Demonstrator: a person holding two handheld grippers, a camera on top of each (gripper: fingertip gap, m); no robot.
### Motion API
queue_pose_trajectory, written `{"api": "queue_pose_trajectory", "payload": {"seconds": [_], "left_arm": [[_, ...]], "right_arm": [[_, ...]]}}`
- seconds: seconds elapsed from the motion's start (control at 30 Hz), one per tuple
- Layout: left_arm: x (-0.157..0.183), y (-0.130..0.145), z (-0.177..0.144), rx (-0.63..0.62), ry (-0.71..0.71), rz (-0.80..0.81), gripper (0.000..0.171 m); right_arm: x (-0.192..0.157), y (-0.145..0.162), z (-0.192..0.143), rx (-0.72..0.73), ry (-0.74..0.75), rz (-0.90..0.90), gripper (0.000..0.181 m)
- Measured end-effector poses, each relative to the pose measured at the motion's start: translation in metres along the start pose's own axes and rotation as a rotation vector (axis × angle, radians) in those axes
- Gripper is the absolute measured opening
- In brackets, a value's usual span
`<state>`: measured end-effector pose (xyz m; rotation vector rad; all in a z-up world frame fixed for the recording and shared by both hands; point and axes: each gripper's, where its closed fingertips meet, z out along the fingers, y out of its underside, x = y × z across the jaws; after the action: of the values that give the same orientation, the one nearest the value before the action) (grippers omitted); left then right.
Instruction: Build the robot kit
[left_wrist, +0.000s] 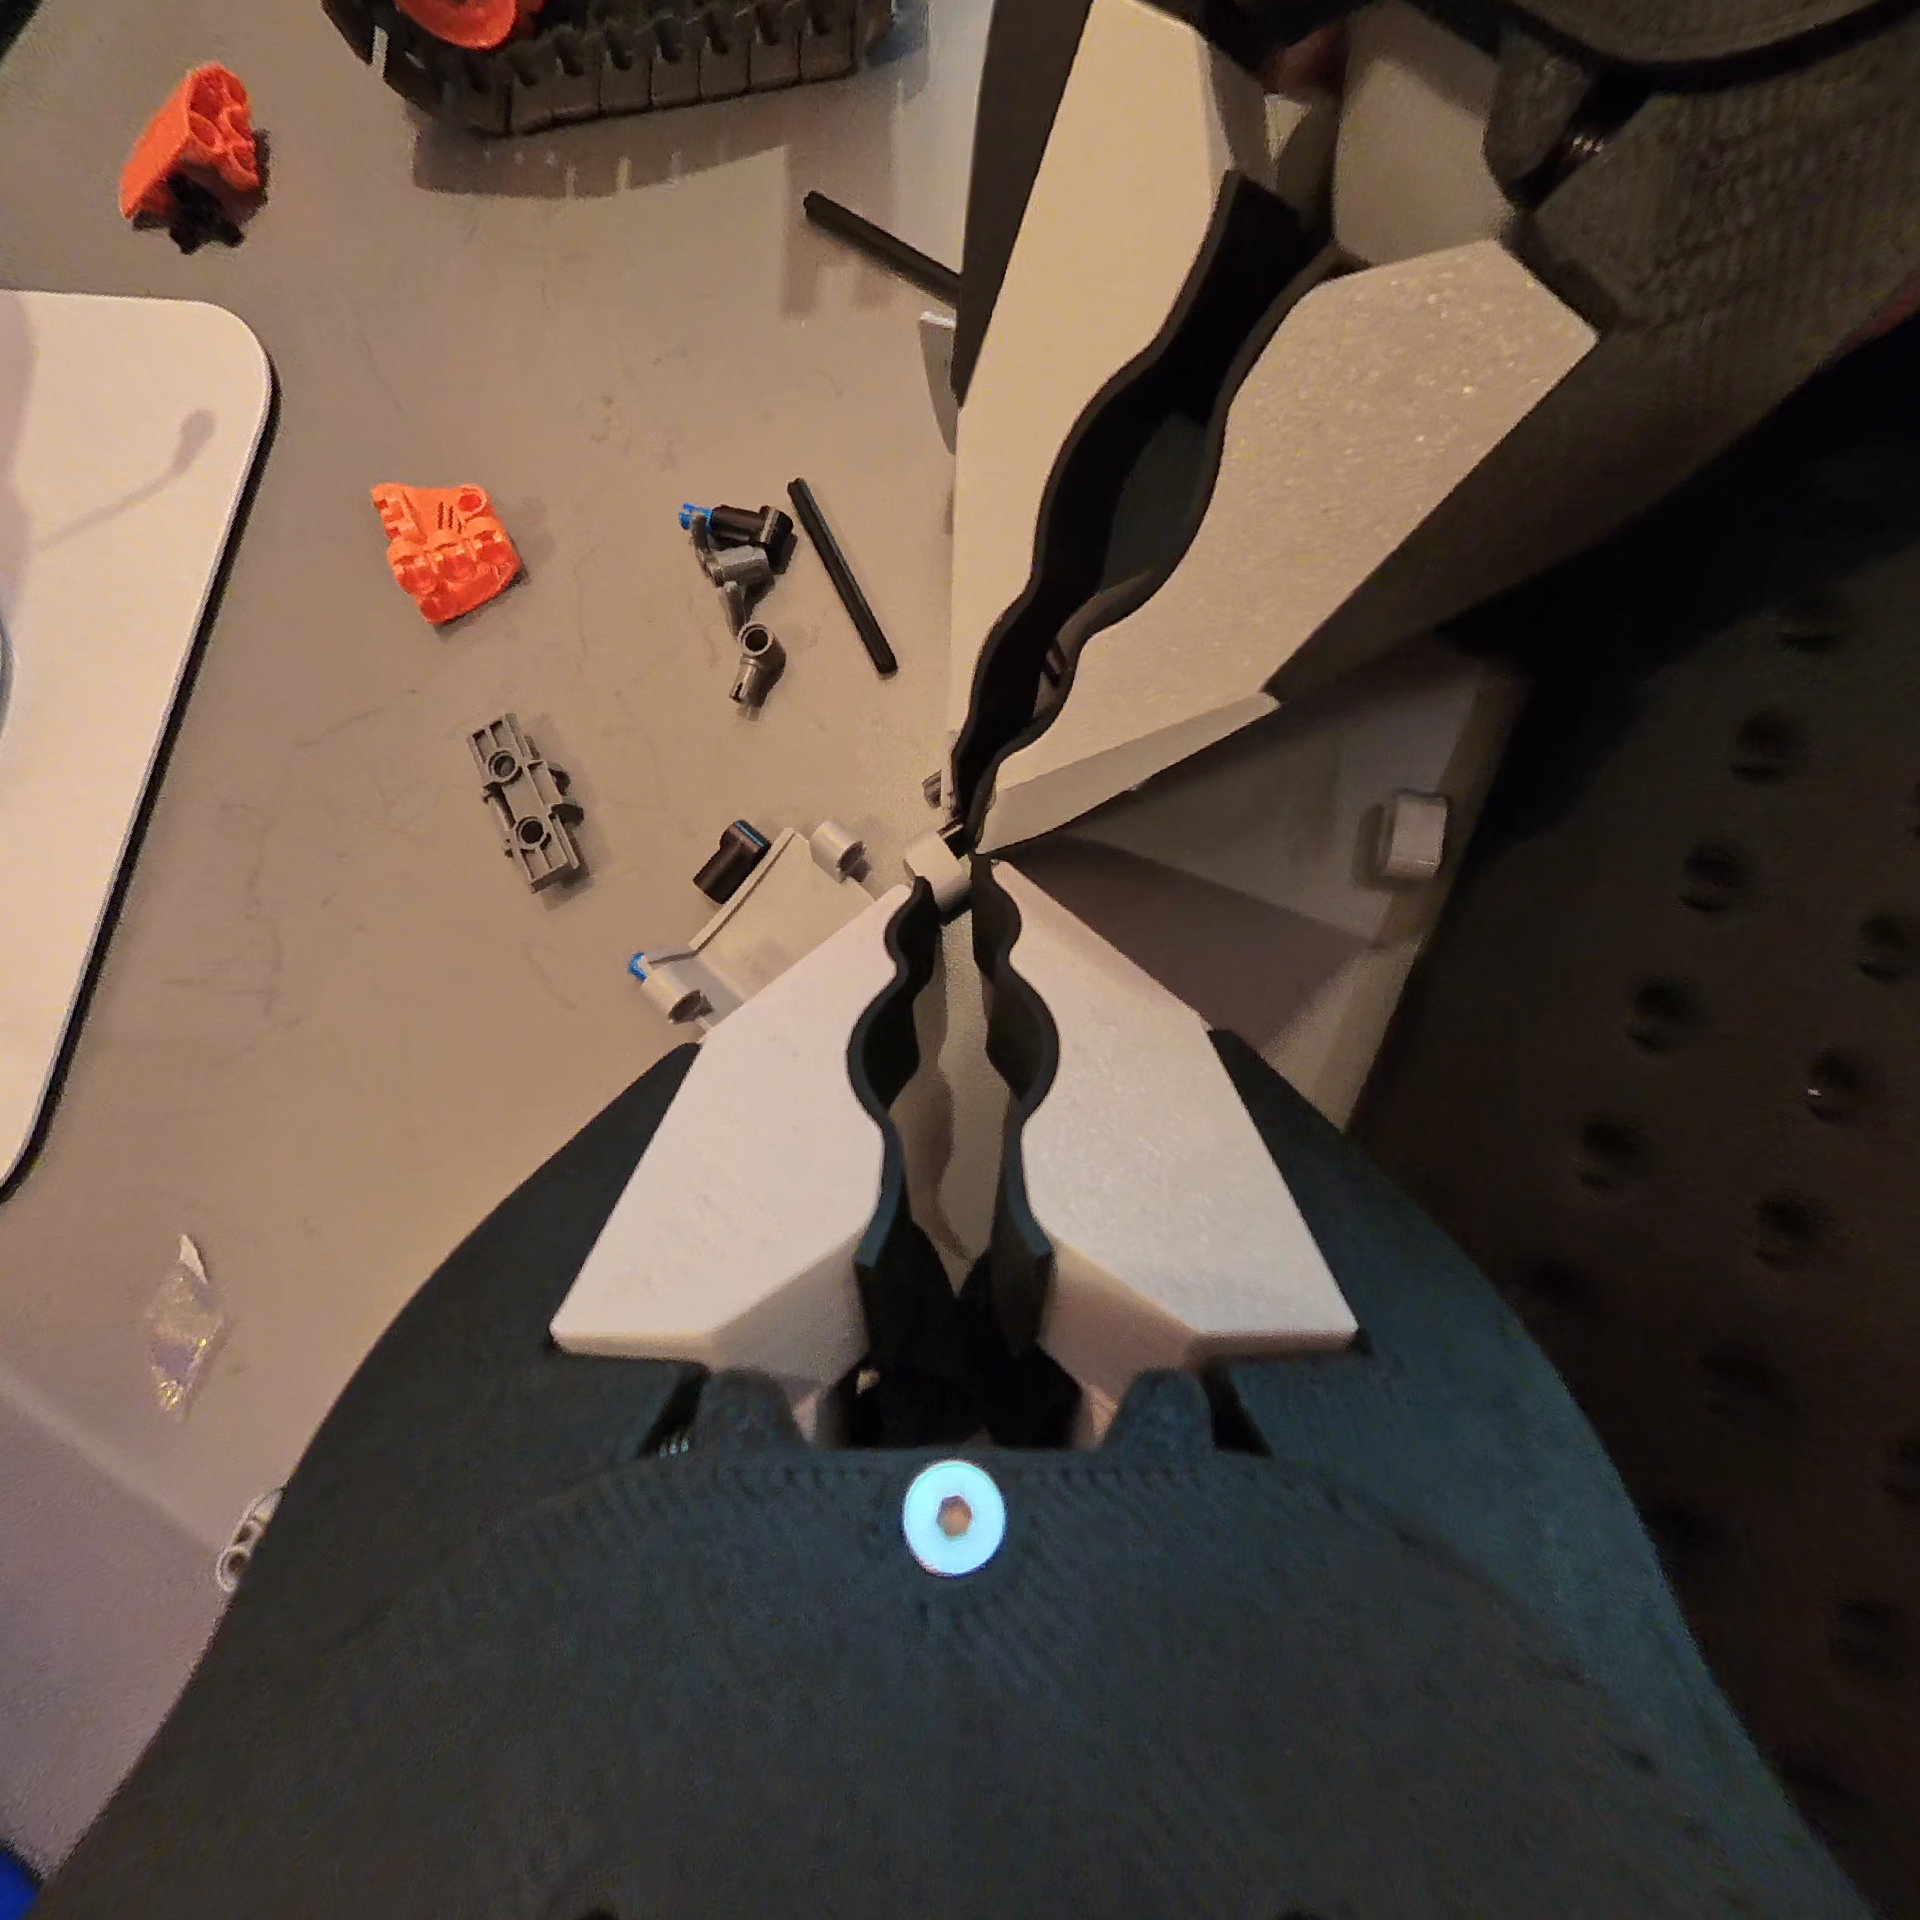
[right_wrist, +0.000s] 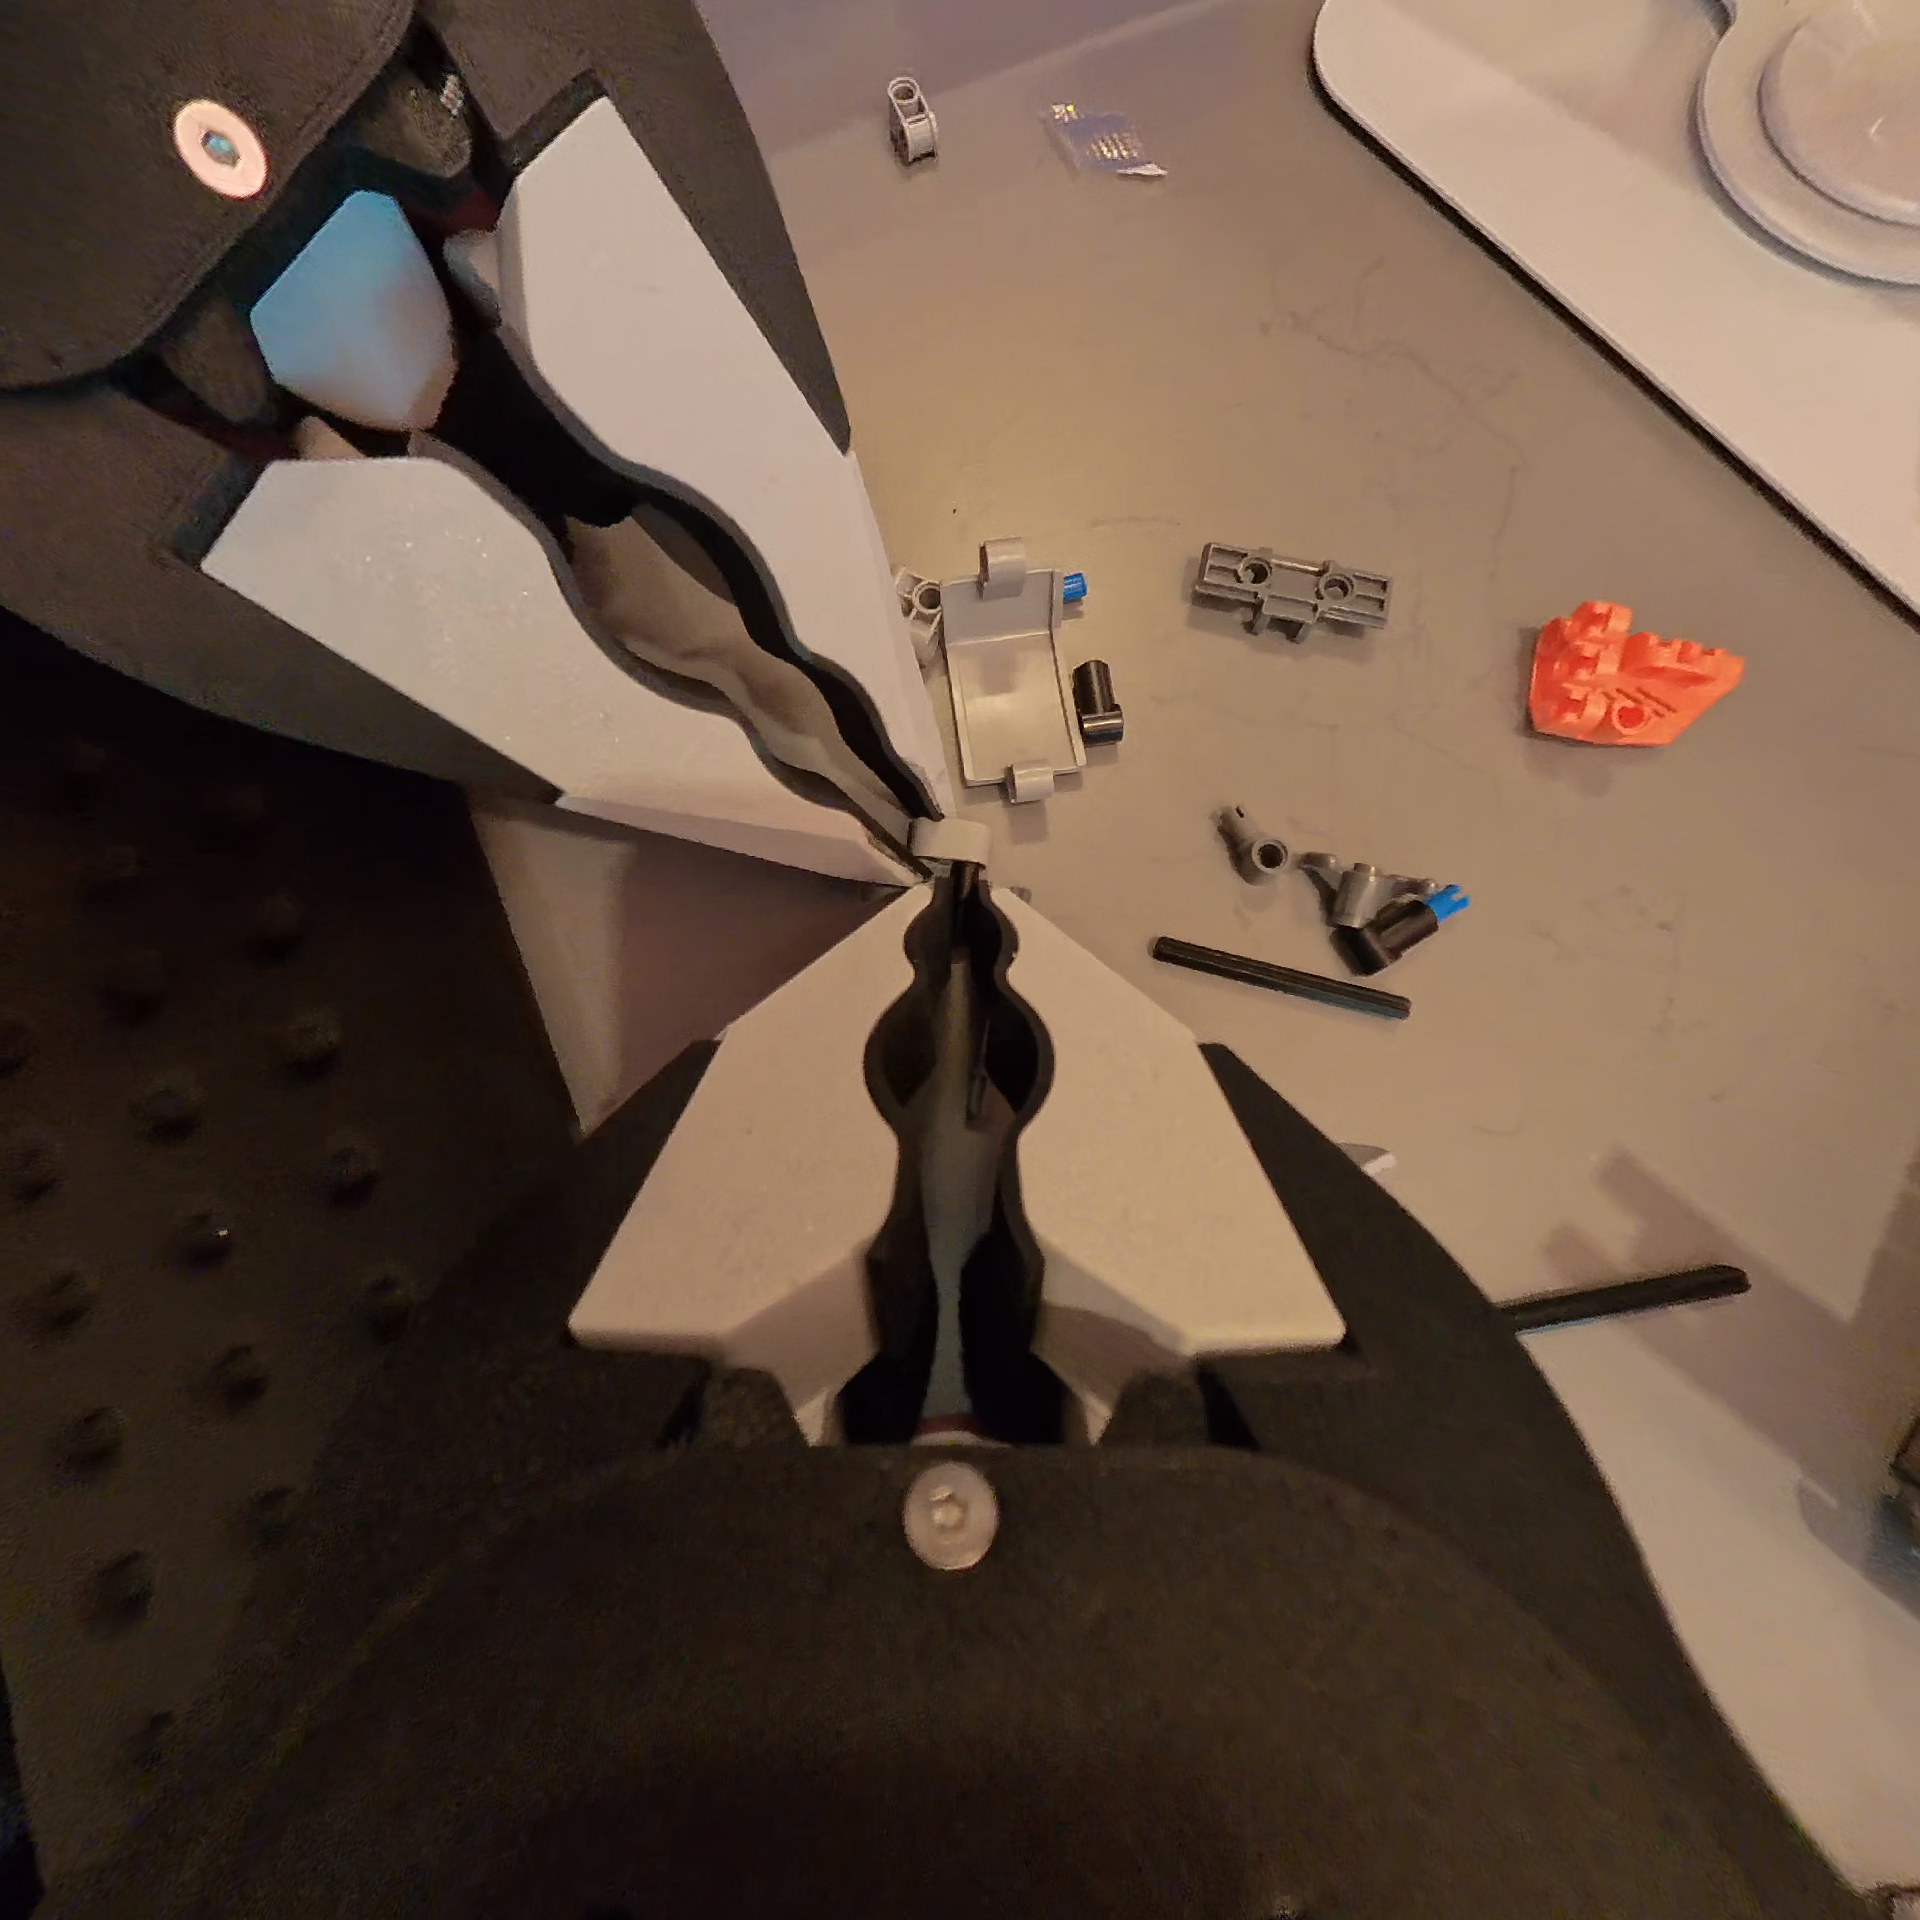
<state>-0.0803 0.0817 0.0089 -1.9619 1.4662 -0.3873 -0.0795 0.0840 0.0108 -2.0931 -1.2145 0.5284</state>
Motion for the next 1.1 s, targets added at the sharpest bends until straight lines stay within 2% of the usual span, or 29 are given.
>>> {"api": "queue_pose_trajectory", "payload": {"seconds": [0.13,0.3,0.63,0.7,0.77,0.87,1.0,1.1], "left_arm": [[0.0,0.0,0.0,0.01,0.015,-0.005,0.004],[0.002,-0.002,0.001,0.003,-0.042,0.082,0.004],[-0.002,-0.002,0.002,0.03,0.006,0.021,0.004],[0.001,-0.003,0.002,0.032,0.01,0.029,0.004],[0.0,-0.002,0.0,0.022,0.015,0.029,0.004],[0.007,0.0,-0.001,0.015,0.086,0.028,0.004],[0.014,-0.001,-0.002,0.02,0.163,0.086,0.005],[0.02,0.0,-0.004,0.016,0.235,0.132,0.005]], "right_arm": [[0.0,0.0,0.0,0.001,-0.007,0.004,0.0],[0.001,0.0,0.0,0.008,-0.043,0.074,0.0],[0.002,-0.004,-0.004,0.042,-0.04,0.006,0.0],[0.0,-0.008,-0.011,0.058,-0.033,-0.022,0.007],[0.001,0.0,-0.012,0.026,-0.028,-0.056,0.007],[-0.002,0.005,-0.013,0.004,-0.018,-0.172,0.013],[-0.009,0.005,-0.015,0.01,-0.087,-0.289,0.024],[-0.017,0.012,-0.014,-0.02,-0.158,-0.362,0.023]]}}
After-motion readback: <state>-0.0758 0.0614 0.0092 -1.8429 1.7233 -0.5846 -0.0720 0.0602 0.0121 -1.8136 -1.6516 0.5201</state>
